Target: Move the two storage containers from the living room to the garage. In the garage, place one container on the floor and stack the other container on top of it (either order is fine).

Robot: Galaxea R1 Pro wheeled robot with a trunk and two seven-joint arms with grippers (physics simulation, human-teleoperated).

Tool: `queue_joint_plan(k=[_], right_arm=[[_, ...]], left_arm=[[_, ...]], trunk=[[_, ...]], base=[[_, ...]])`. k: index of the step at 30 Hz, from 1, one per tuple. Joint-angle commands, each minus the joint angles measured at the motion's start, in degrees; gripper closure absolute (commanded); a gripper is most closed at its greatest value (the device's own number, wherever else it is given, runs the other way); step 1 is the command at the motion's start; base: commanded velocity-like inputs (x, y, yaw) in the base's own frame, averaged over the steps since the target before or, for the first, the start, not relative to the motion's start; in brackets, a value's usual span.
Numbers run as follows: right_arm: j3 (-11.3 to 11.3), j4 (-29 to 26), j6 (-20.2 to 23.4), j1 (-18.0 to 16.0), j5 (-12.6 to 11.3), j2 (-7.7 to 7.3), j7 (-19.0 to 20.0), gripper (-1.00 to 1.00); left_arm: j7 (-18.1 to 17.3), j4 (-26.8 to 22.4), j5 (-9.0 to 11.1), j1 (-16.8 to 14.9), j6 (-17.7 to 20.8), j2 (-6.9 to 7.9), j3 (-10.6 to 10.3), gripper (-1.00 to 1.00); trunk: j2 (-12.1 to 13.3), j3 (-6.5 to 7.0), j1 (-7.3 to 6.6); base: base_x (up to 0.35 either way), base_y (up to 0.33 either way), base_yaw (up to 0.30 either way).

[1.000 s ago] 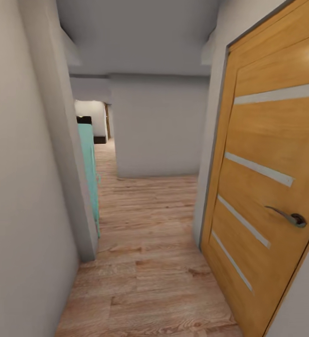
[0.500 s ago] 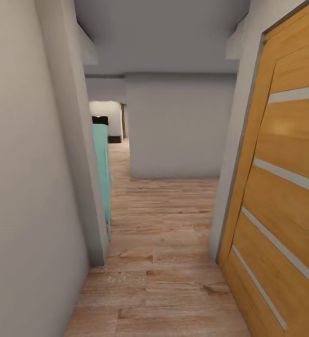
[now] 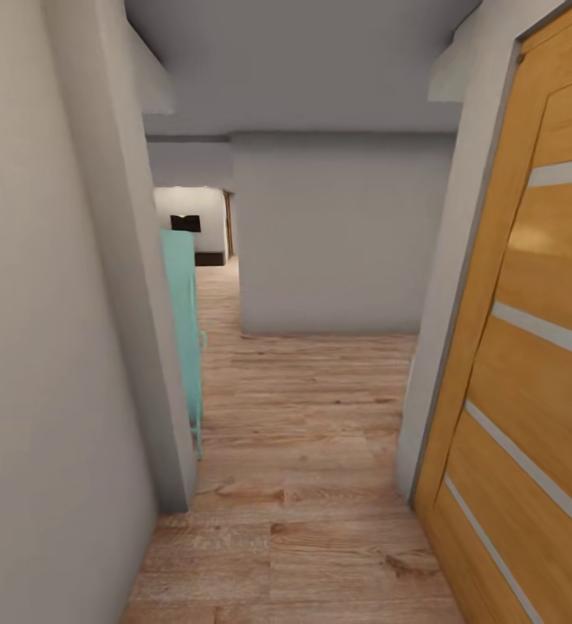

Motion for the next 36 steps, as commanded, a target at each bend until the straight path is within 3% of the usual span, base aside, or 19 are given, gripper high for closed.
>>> queue_joint_plan(k=[1,36], right_arm=[[0.45,0.17,-0.34,-0.09,-0.15,-0.01,0.14,-1.0],[0.73,0.17,-0.26,-0.09,-0.16,0.29,-0.04,-1.0]], left_arm=[[-0.2,0.07,0.47,-0.06,-0.13,0.01,-0.23,-1.0],[-0.2,0.07,0.3,-0.06,0.11,0.01,-0.26,-1.0]], trunk=[[-0.07,-0.1,0.05],[-0.07,-0.1,0.05]], base=[[0.323,0.0,0.0],[0.323,0.0,0.0]])
